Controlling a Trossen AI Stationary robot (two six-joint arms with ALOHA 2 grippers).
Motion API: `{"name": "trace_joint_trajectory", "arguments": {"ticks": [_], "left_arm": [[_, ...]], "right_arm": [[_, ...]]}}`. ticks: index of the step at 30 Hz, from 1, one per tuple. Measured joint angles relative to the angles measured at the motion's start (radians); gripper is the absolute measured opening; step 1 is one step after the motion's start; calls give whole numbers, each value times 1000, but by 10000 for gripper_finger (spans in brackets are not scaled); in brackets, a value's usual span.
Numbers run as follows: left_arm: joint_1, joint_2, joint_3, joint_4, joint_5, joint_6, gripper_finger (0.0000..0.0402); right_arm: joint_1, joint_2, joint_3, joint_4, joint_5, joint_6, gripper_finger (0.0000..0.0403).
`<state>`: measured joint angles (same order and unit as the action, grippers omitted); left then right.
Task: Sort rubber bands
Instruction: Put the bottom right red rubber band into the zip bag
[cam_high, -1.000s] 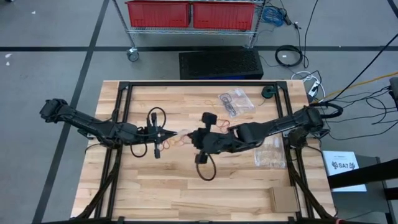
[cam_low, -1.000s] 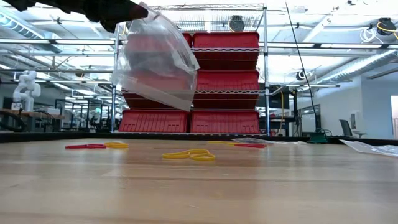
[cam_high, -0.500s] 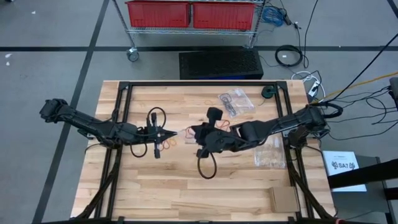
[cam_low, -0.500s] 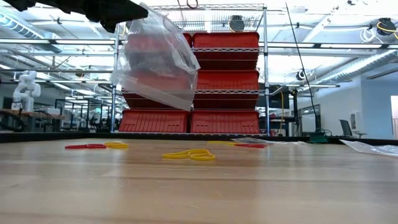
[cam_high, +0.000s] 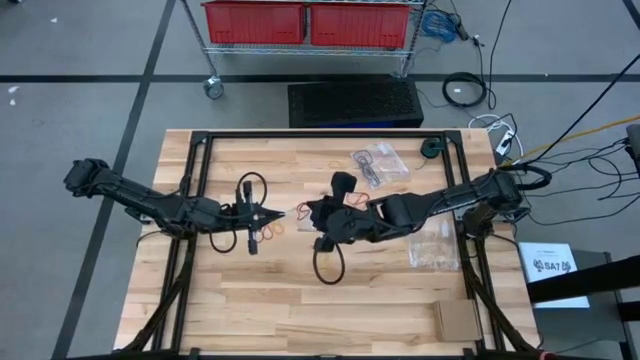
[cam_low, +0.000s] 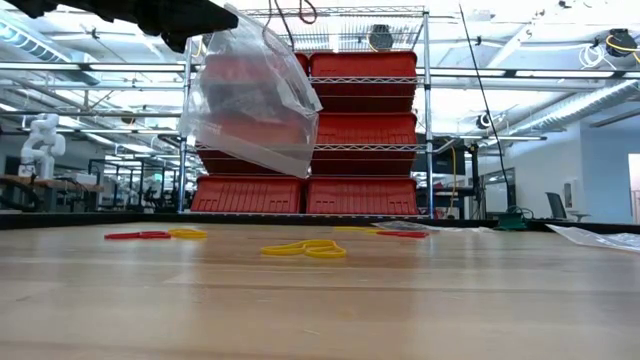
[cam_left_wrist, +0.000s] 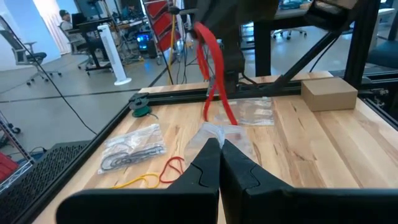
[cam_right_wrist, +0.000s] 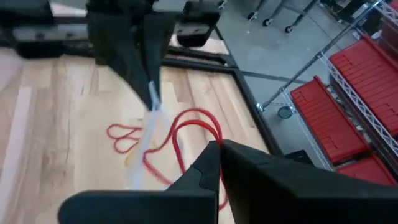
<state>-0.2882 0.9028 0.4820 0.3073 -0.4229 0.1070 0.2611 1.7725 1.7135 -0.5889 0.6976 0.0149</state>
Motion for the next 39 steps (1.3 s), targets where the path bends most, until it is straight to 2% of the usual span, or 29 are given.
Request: {"name": "trace_joint_trajectory", "arguments": {"ticks": [4,16,39], "left_arm": [[0,0,0,0,0,0,0],[0,0,0,0,0,-5,0],[0,0,0,5,41,-15,0]], "right_arm": [[0,21,0,-10,-69,35,0],[-11,69,-1,1,-156,78,0],[-79,75,0,97,-342,79,0]]}}
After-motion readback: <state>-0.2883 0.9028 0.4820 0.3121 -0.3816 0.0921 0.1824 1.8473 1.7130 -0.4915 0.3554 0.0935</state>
